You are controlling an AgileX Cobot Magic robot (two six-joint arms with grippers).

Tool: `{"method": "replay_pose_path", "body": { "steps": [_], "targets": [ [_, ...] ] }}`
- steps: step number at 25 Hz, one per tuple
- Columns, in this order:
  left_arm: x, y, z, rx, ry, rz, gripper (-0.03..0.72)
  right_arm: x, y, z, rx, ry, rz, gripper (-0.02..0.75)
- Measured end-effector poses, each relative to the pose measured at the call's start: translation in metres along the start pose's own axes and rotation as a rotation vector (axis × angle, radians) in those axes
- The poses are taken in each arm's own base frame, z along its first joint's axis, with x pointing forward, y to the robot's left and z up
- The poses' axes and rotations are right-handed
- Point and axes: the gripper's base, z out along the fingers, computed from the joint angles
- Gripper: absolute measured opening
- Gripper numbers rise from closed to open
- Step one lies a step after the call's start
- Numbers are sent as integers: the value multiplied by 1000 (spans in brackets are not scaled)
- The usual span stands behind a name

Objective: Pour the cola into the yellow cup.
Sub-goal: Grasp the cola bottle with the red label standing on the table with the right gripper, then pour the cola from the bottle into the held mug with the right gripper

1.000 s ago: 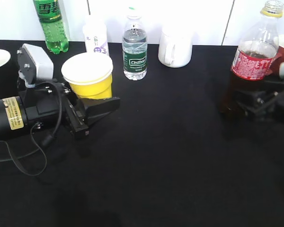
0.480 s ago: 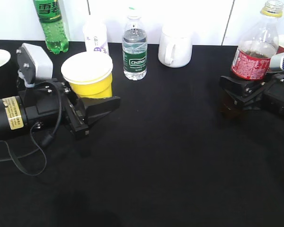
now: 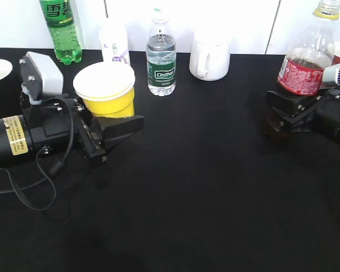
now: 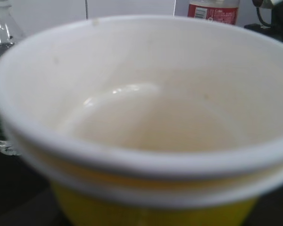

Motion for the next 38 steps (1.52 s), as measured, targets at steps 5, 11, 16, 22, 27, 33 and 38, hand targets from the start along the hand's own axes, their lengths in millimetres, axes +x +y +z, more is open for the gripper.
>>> {"method": "replay_pose_path", "body": {
  "steps": [5, 11, 16, 22, 27, 33, 38],
  "targets": [
    [-3, -7, 4, 40, -24, -16, 438, -29, 10, -10, -52, -34, -129, 438],
    [-24, -41, 48, 132, 57, 75, 438, -68, 21, -33, -46, -37, -380, 438],
    [-31, -65, 79, 202, 50, 54, 438, -84, 29, -43, -55, -88, -615, 436],
    [-26, -81, 84, 232, 87, 60, 438, -96, 27, -39, -28, -134, -984, 426],
    [-26, -83, 84, 248, 88, 72, 438, -97, 27, -39, -12, -141, -1190, 420],
    [-26, -84, 84, 259, 90, 83, 438, -98, 26, -39, 18, -143, -1339, 419],
    [-26, -84, 84, 259, 90, 83, 438, -98, 26, -39, 28, -147, -1467, 417]
  ]
}}
